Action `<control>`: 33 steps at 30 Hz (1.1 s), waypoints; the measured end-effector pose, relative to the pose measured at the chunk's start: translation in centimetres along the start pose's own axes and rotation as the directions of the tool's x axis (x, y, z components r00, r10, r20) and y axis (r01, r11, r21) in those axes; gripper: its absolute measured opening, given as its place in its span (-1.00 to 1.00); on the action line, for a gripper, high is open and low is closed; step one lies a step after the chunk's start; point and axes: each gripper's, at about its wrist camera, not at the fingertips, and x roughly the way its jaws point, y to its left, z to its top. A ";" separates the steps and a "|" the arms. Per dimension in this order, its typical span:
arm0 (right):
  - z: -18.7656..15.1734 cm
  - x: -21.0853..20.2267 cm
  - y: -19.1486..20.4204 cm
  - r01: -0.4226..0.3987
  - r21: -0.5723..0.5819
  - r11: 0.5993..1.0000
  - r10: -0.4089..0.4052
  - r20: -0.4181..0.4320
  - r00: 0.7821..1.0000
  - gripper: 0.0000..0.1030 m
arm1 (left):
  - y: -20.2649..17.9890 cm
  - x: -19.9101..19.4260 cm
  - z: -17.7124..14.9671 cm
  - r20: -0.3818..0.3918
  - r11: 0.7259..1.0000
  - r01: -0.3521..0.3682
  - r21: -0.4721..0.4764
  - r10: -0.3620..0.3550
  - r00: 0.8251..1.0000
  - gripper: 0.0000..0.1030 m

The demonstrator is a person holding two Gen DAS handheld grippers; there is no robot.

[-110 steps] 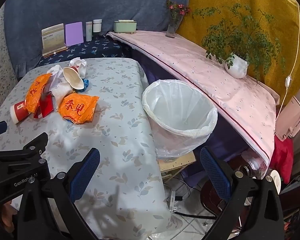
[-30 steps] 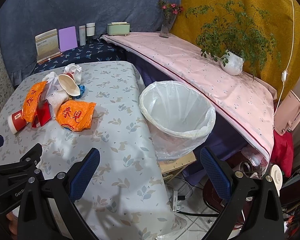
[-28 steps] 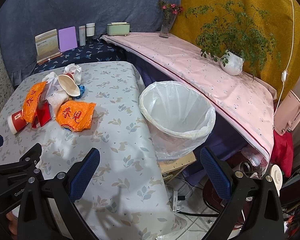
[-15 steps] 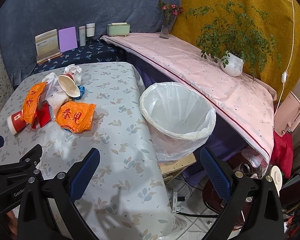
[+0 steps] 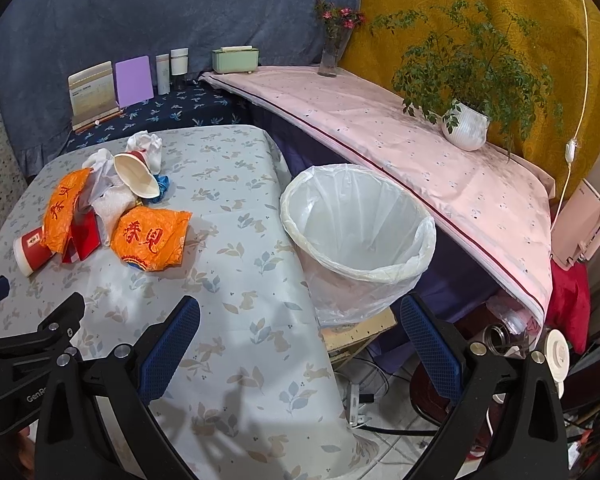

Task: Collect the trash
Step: 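Move the right tool to the orange snack bag and close on it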

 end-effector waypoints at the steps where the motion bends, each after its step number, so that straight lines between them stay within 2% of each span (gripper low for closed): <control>1: 0.1 0.1 0.0 -0.008 0.010 1.000 0.008 0.003 1.000 0.87 | 0.2 0.2 0.0 -0.003 1.000 -0.002 -0.001 0.002 1.000 0.86; 6: 0.4 0.9 0.3 -0.048 0.045 0.998 0.048 -0.001 0.999 0.87 | 2.4 1.6 0.3 -0.019 0.999 -0.015 -0.043 0.014 1.000 0.86; 9: 0.7 1.6 0.7 -0.064 0.057 0.996 0.064 -0.004 0.998 0.87 | 5.1 3.0 0.6 -0.033 0.995 -0.035 -0.090 0.033 0.999 0.86; 13: 1.1 2.9 1.7 -0.087 0.064 0.994 0.088 -0.014 0.996 0.87 | 8.5 4.8 0.9 -0.037 0.987 -0.095 -0.128 0.091 0.995 0.86; 22: 2.3 6.1 6.0 -0.145 0.008 0.989 0.145 -0.032 0.989 0.87 | 14.9 9.7 1.1 -0.077 0.979 -0.115 -0.170 0.103 0.992 0.86; 26: 2.7 8.0 8.2 -0.144 -0.038 0.989 0.142 -0.031 0.989 0.86 | 17.1 11.5 1.3 -0.081 0.974 -0.089 -0.207 0.074 0.994 0.86; 29: 3.0 9.6 9.3 -0.142 -0.055 0.988 0.140 -0.046 0.989 0.80 | 18.6 12.4 1.5 -0.072 0.966 -0.036 -0.256 0.018 0.997 0.83; 32: 3.4 11.6 10.1 -0.153 -0.035 0.988 0.150 -0.075 0.986 0.71 | 19.7 13.2 1.6 -0.077 0.952 0.020 -0.305 -0.046 0.996 0.65; 33: 3.5 12.2 10.1 -0.161 -0.021 0.987 0.158 -0.086 0.984 0.65 | 19.8 13.5 1.6 -0.081 0.949 0.032 -0.315 -0.060 0.995 0.52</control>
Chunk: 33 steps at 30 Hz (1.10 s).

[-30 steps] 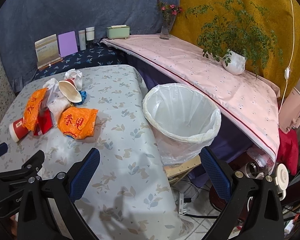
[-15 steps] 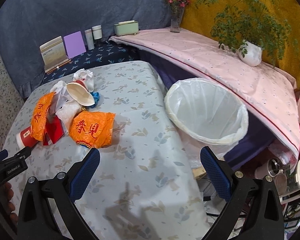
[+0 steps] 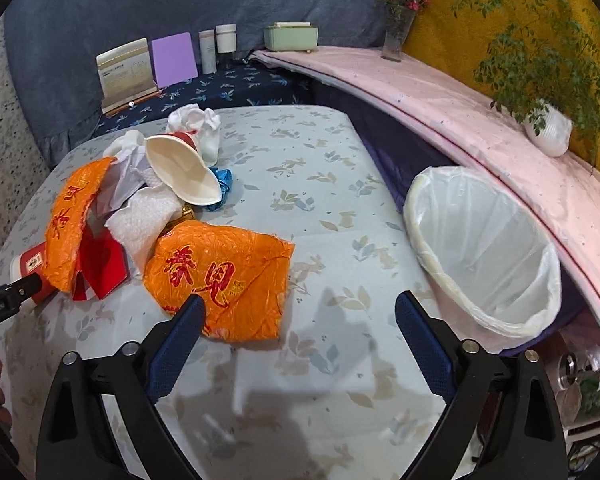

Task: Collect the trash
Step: 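Move the right tool to the orange snack bag and close on it, then carry the orange bag with the right tool while the left tool carries the red-and-white cup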

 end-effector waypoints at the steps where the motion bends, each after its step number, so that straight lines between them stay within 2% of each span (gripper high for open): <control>1: 0.1 0.6 -0.1 -0.014 0.018 1.000 0.014 -0.010 1.000 0.62 | 0.2 0.2 0.1 -0.005 1.000 0.013 -0.005 -0.013 1.000 0.38; 2: 0.2 1.1 -0.1 -0.028 0.038 0.999 0.029 -0.020 0.999 0.56 | 0.1 0.4 0.1 -0.013 1.000 0.021 -0.004 -0.021 1.000 0.33; 4: 0.5 1.8 0.0 -0.042 0.055 0.998 0.043 -0.033 0.998 0.46 | 0.0 0.7 0.1 -0.021 0.999 0.036 0.009 -0.036 0.999 0.10; 6: 0.6 2.4 0.5 -0.049 0.045 0.998 0.051 -0.044 0.998 0.29 | -0.2 0.8 0.0 -0.028 0.998 0.052 0.023 -0.052 0.998 -0.05; 7: 0.7 2.6 0.8 -0.052 0.034 0.998 0.053 -0.049 0.997 0.23 | -0.3 0.8 -0.1 -0.028 0.998 0.060 0.030 -0.060 0.998 -0.18; 8: 0.7 2.8 1.1 -0.054 0.024 0.998 0.055 -0.054 0.997 0.12 | -0.4 0.7 -0.2 -0.029 0.997 0.066 0.035 -0.065 0.997 -0.27; 9: 0.6 3.1 1.5 -0.061 0.010 0.998 0.061 -0.061 0.996 -0.06 | -0.5 0.7 -0.3 -0.033 0.996 0.076 0.041 -0.075 0.997 -0.45; 14: 0.1 3.5 2.5 -0.094 -0.023 0.995 0.092 -0.082 0.992 -0.71 | -0.9 0.1 -0.7 -0.039 0.993 0.105 0.046 -0.104 0.994 -0.85; 15: 0.0 3.3 2.6 -0.105 -0.023 0.994 0.103 -0.080 0.991 -0.72 | -1.0 -0.1 -0.8 -0.040 0.993 0.108 0.049 -0.106 0.994 -0.90; 22: 0.4 0.3 2.7 -0.129 -0.039 0.991 0.129 -0.015 0.992 -0.79 | -1.4 -2.6 -1.5 -0.012 0.995 0.095 0.034 -0.095 0.995 -0.93; 33: 2.0 -5.5 -0.4 -0.126 0.028 0.992 0.123 0.108 0.987 -0.83 | -3.2 -8.6 -1.3 0.083 0.991 0.121 0.056 -0.126 0.989 -0.96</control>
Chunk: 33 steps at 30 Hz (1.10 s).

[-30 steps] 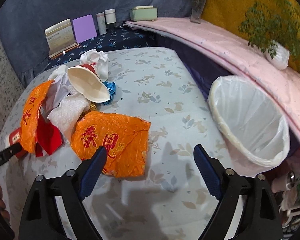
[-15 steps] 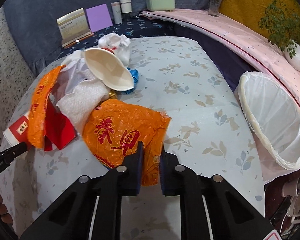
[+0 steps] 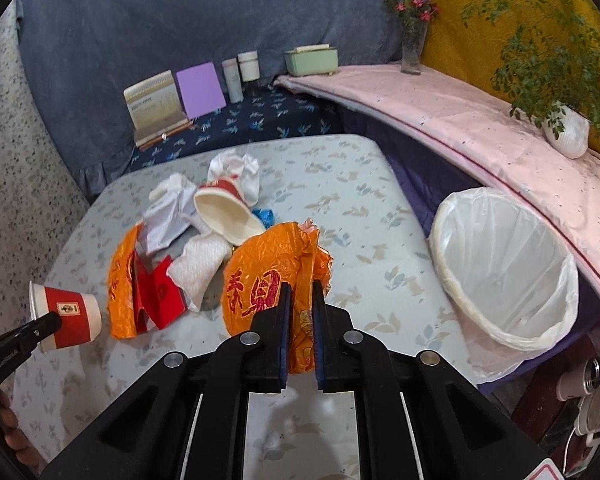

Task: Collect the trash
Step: 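Carry the orange bag with the right tool while the left tool carries the red-and-white cup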

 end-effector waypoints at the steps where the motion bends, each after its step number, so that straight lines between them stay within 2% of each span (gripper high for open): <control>1: 0.3 -0.5 -0.3 0.003 0.007 1.000 -0.003 0.012 1.000 -0.83 | -0.4 -0.4 0.1 0.007 1.000 0.006 0.004 -0.006 1.000 -0.96; 10: 1.5 -4.3 -3.9 0.039 0.065 0.997 -0.046 0.099 0.994 -0.83 | -7.0 -3.2 1.9 0.060 0.987 0.125 0.098 -0.131 0.990 -0.96; 17: 2.2 -6.1 -8.4 0.100 0.126 0.987 -0.118 0.143 0.983 -0.83 | -14.9 -2.7 2.3 0.027 0.948 0.243 0.206 -0.254 0.967 -0.96; 21: 2.4 -6.4 -12.0 0.149 0.178 0.973 -0.177 0.150 0.973 -0.83 | -19.9 -1.8 2.1 -0.011 0.908 0.320 0.270 -0.330 0.944 -0.95; 25: 2.3 -6.2 -15.2 0.201 0.225 0.953 -0.237 0.141 0.961 -0.83 | -24.4 -0.6 2.0 -0.062 0.859 0.406 0.312 -0.408 0.911 -0.95; 28: 2.2 -5.8 -17.4 0.241 0.253 0.937 -0.280 0.127 0.952 -0.83 | -27.3 0.3 1.8 -0.092 0.824 0.445 0.349 -0.443 0.892 -0.95; 33: 1.8 -4.4 -20.5 0.277 0.301 0.912 -0.316 0.087 0.945 -0.83 | -31.8 2.4 1.3 -0.138 0.773 0.484 0.411 -0.472 0.871 -0.95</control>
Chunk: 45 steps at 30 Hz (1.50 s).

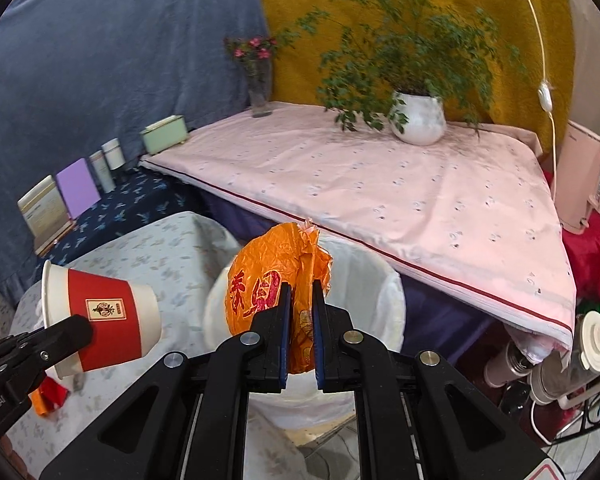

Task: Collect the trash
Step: 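Carry the orange bag with the right tool while the left tool carries the red-and-white cup, then open both tools over the bin and withdraw toward the table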

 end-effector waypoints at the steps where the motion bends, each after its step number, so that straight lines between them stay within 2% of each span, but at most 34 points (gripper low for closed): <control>1: 0.0 0.4 -0.5 0.006 0.007 1.000 -0.005 -0.006 1.000 -0.83 | -0.2 0.6 0.1 -0.006 1.000 0.003 0.008 -0.002 1.000 -0.95; 6: -0.2 2.6 -1.8 0.032 0.029 0.999 -0.031 -0.039 0.999 -0.82 | -1.4 4.4 0.6 -0.049 0.998 0.040 0.051 -0.037 0.998 -0.95; 12: -0.1 4.7 -2.4 0.048 0.038 0.998 -0.046 -0.062 0.997 -0.75 | -1.7 7.5 0.9 -0.067 0.997 0.041 0.062 -0.037 0.997 -0.90; 14: 0.0 4.8 -2.2 0.053 0.033 0.998 -0.051 -0.058 0.997 -0.68 | -1.3 7.8 1.0 -0.065 0.998 0.021 0.053 -0.018 0.998 -0.63; 15: 0.0 4.7 -2.0 0.057 0.027 0.998 -0.055 -0.054 0.997 -0.62 | -1.1 7.8 1.0 -0.061 0.999 0.010 0.047 -0.007 0.998 -0.30; 16: 0.0 4.6 -1.8 0.061 0.023 0.998 -0.060 -0.048 0.997 -0.49 | -0.9 7.5 1.0 -0.047 0.999 0.002 0.039 0.000 0.999 -0.11; 17: 0.0 4.5 -1.7 0.063 0.021 0.998 -0.063 -0.042 0.997 -0.38 | -0.5 7.1 1.0 -0.028 1.000 -0.006 0.030 0.007 1.000 -0.06; 19: 0.2 4.3 -1.4 0.060 0.016 0.998 -0.060 -0.034 0.998 -0.29 | 0.0 6.6 1.0 -0.022 1.000 -0.020 0.016 0.020 1.000 0.03; 27: 0.6 2.7 0.9 0.013 0.002 1.000 -0.013 -0.011 1.000 0.00 | 2.8 4.2 0.5 -0.004 0.994 -0.096 -0.046 0.096 0.995 0.06; 29: 0.6 2.2 2.0 -0.004 -0.016 1.000 0.004 -0.007 1.000 0.02 | 3.6 3.1 0.3 0.007 0.990 -0.126 -0.059 0.126 0.992 0.14; 34: 0.2 0.8 4.8 -0.065 -0.050 0.997 0.065 -0.006 0.998 0.11 | 7.1 -0.2 -0.9 0.025 0.966 -0.224 -0.132 0.229 0.973 0.47; 36: -0.1 0.3 6.3 -0.089 -0.071 0.994 0.088 -0.009 0.996 0.13 | 8.8 -1.6 -1.6 0.021 0.944 -0.278 -0.175 0.286 0.958 0.59; 42: -1.7 -0.7 11.3 -0.151 -0.142 0.978 0.147 -0.034 0.989 0.16 | 14.2 -5.2 -4.2 -0.020 0.879 -0.388 -0.279 0.398 0.917 0.61; 45: -2.7 -1.0 13.4 -0.193 -0.158 0.969 0.185 -0.059 0.981 0.16 | 16.4 -6.7 -5.3 -0.041 0.849 -0.414 -0.328 0.425 0.904 0.61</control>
